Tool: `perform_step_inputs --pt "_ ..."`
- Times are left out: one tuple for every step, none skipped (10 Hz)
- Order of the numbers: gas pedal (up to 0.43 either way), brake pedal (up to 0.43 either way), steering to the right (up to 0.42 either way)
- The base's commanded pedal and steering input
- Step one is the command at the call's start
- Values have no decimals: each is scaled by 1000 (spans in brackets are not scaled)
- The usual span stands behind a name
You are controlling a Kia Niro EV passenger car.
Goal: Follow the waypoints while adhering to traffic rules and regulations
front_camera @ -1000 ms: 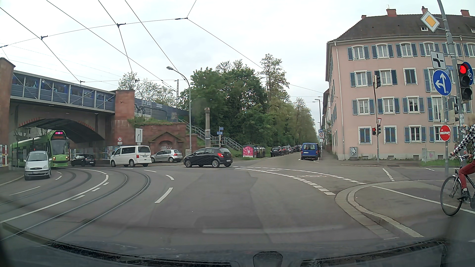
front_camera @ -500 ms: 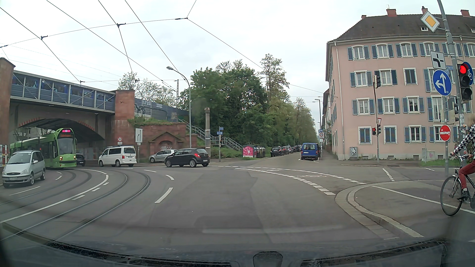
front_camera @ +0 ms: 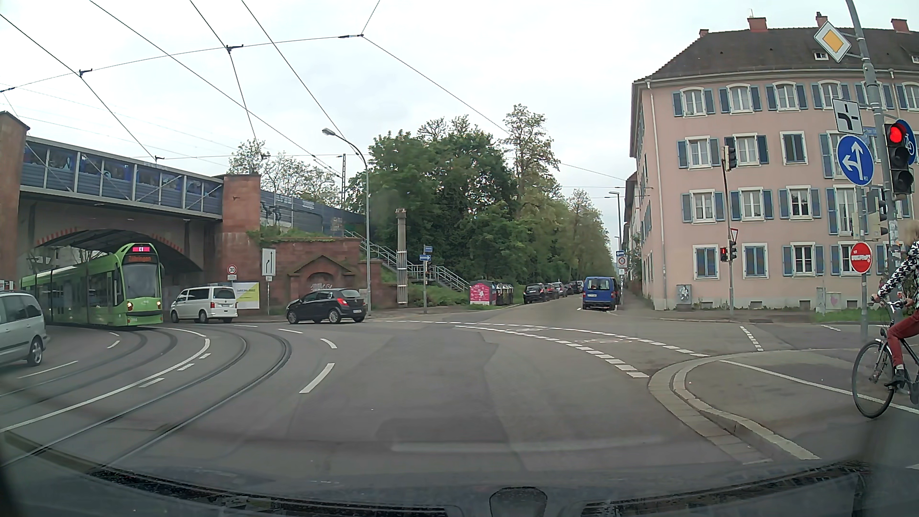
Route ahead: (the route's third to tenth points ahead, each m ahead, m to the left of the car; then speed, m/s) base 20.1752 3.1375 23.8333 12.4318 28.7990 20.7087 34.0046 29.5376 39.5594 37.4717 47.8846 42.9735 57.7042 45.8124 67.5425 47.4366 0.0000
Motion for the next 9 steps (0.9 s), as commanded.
perform_step_inputs --pt "0 238 -8" --pt "0 238 -8" --pt "0 244 -8" --pt "0 244 -8" --pt "0 244 -8" --pt "0 244 -8" --pt "0 238 -8" --pt "0 244 -8" --pt "0 244 -8"
